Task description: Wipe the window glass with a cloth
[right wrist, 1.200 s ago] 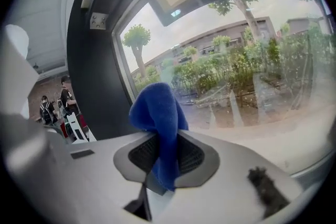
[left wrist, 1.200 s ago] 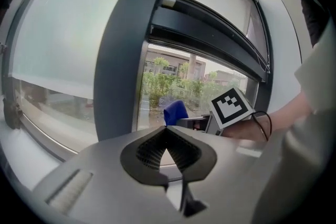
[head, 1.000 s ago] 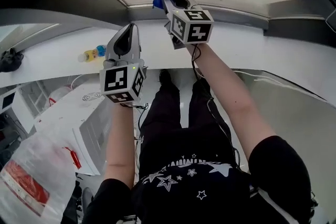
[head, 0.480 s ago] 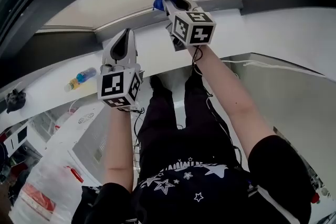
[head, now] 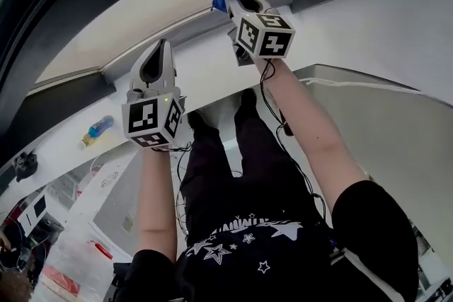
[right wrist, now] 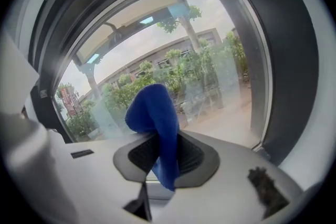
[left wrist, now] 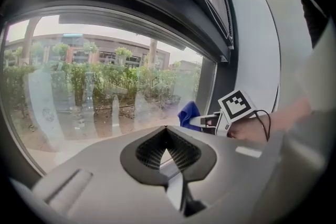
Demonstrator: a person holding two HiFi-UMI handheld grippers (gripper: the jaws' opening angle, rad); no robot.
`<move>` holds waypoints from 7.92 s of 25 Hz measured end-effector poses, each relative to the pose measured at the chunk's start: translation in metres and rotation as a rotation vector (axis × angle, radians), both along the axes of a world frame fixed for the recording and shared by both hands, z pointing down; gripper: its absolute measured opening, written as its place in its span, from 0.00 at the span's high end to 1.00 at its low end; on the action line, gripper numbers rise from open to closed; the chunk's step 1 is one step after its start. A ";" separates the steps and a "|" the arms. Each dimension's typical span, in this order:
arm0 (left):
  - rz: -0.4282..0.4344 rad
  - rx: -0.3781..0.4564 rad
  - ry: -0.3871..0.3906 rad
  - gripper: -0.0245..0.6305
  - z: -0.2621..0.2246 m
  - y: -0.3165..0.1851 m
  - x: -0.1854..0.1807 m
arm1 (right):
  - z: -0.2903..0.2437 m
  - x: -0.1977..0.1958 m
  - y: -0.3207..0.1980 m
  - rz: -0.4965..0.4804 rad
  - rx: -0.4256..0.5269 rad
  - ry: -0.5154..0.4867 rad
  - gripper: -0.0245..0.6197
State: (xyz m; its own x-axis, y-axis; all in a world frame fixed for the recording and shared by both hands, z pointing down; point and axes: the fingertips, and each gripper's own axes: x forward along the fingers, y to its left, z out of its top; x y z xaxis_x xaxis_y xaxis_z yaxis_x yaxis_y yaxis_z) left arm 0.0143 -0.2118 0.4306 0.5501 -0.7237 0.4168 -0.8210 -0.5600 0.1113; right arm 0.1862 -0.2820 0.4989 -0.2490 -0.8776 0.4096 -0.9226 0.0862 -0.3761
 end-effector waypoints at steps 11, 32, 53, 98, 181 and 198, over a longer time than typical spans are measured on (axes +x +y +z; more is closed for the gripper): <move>0.069 -0.025 0.010 0.95 0.007 -0.001 0.083 | -0.001 0.155 0.002 0.255 0.008 -0.023 0.84; 0.077 -0.083 0.026 0.95 0.034 0.008 0.104 | 0.020 0.196 0.025 0.335 -0.038 0.003 0.84; -0.391 -0.115 0.044 0.95 0.080 0.059 -0.202 | 0.062 -0.247 0.057 -0.500 -0.079 0.143 0.84; -0.293 -0.175 -0.013 0.95 0.139 0.039 -0.199 | 0.156 -0.242 -0.001 -0.366 -0.119 0.293 0.84; -0.217 0.112 0.203 0.95 -0.155 0.318 -0.124 | -0.160 -0.100 0.325 -0.192 0.087 0.186 0.84; -0.066 0.133 0.215 0.95 -0.161 0.380 -0.084 | -0.189 -0.091 0.426 -0.178 0.135 0.169 0.84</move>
